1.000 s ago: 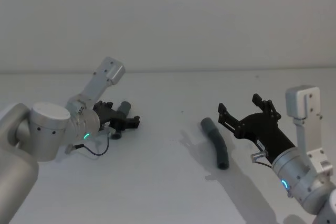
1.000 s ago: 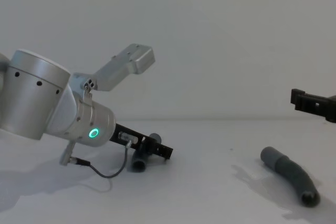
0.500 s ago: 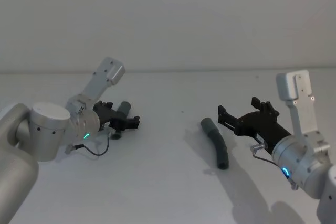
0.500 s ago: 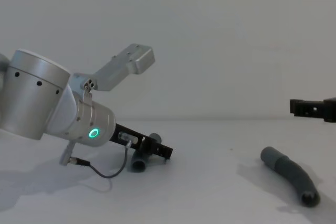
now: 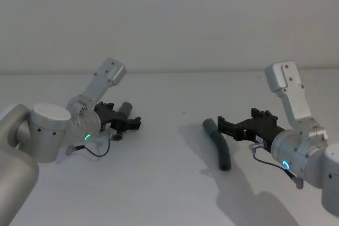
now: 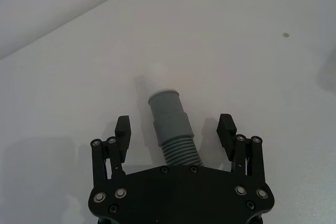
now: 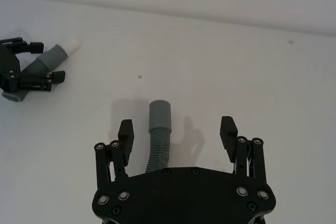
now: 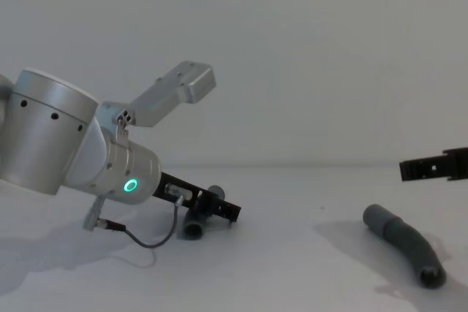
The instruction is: Use both hands to pick up one end of the pipe from the table, align the ends, and insert them.
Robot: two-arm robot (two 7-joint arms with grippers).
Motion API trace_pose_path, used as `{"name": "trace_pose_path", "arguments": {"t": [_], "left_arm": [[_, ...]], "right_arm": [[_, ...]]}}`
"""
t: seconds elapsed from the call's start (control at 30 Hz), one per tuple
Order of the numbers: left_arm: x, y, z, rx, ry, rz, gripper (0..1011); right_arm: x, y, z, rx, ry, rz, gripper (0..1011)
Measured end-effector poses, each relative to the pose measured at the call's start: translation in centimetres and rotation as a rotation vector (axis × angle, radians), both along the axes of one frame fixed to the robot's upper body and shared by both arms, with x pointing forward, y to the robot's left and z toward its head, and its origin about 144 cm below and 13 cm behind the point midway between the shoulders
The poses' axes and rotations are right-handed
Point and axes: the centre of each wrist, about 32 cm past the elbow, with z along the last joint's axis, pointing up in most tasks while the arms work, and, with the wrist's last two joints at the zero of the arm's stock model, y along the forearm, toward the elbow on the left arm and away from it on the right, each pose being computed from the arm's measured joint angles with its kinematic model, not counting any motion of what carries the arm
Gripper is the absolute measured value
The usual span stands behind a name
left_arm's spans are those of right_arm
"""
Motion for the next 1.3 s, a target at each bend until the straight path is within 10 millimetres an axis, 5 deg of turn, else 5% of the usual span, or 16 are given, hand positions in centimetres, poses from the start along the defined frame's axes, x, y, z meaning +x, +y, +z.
{"name": "trace_pose_path", "arguments": {"t": [0.5, 1.3], "left_arm": [[0.0, 0.0, 0.0, 0.0, 0.0, 0.0, 1001], [0.0, 0.0, 0.0, 0.0, 0.0, 0.0, 1001]], "right_arm": [[0.2, 1.1, 0.4, 0.003, 0.085, 0.005, 1000], [1.2, 2.2, -2.8, 0.024, 0.1, 0.013, 1000]]}}
